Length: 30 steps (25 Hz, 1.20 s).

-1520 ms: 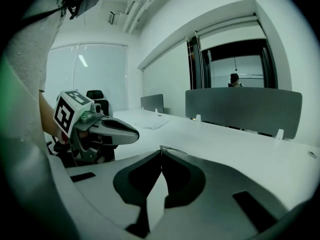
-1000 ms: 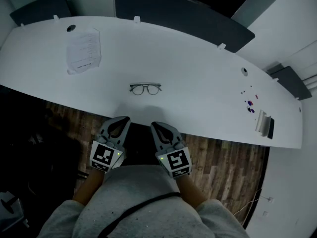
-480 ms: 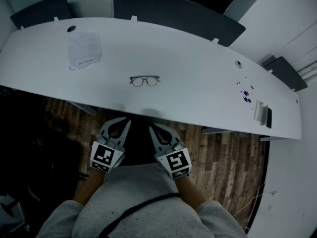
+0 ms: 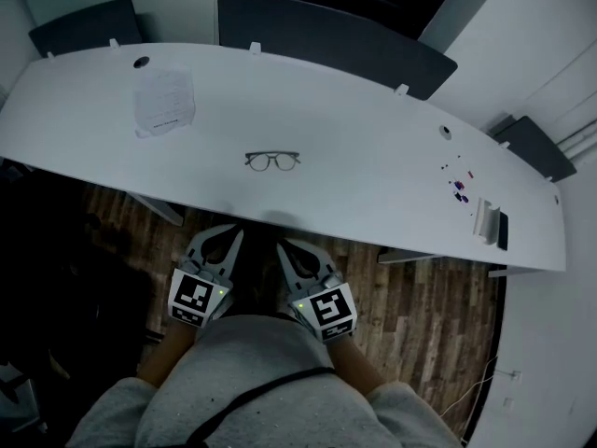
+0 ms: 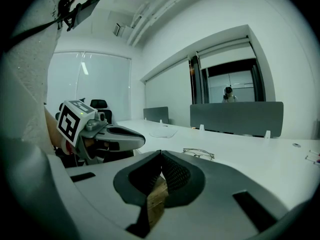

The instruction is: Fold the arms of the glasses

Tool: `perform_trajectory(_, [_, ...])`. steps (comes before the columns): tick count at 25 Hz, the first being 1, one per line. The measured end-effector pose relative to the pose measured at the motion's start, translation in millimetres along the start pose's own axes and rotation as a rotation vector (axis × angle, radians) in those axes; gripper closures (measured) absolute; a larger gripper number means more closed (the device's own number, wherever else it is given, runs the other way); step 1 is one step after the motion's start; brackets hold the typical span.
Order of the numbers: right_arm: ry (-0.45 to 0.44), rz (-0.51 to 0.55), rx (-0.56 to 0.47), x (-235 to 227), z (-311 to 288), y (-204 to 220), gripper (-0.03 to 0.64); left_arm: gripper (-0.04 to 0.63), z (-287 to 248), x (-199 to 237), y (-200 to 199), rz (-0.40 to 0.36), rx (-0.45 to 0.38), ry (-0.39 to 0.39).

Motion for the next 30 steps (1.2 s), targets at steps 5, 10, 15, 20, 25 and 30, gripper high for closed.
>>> perform_trajectory(5, [-0.017,-0.010,0.003,-1.1,11.9,-4.8,0.598,0.580,5.6,-8.8,-4.3,0.024,0.011,-0.025])
perform_trajectory(10, [-0.026,-0.027,0.020,2.4,30.0,0.0,0.598,0.580,13.4,-29.3,-2.5,0.040,0.031,-0.026])
perform_trajectory(15, [-0.041,-0.035,0.037,12.3,47.7,8.9,0.598,0.580,26.2,-47.4,2.8,0.038,0.055,-0.022])
perform_trajectory(20, [-0.049,-0.049,0.044,22.8,65.2,17.4,0.598,0.580,41.0,-57.9,6.1,0.043,0.063,-0.046])
perform_trajectory(25, [-0.064,-0.043,0.045,33.7,78.4,22.0,0.598,0.580,53.9,-73.2,8.5,0.041,0.064,-0.055])
perform_trajectory(30, [-0.066,-0.041,0.033,40.1,88.9,22.7,0.598,0.580,63.2,-83.5,9.5,0.032,0.063,-0.058])
Point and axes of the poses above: the fingertips, and each gripper's own axes: z backward along the fingers, x to its left, y out of its underside, the point moved 5 cm from there along z, backward along the fingers, and after that the axes turned 8 degrees about -x, right-handed, at the moved point
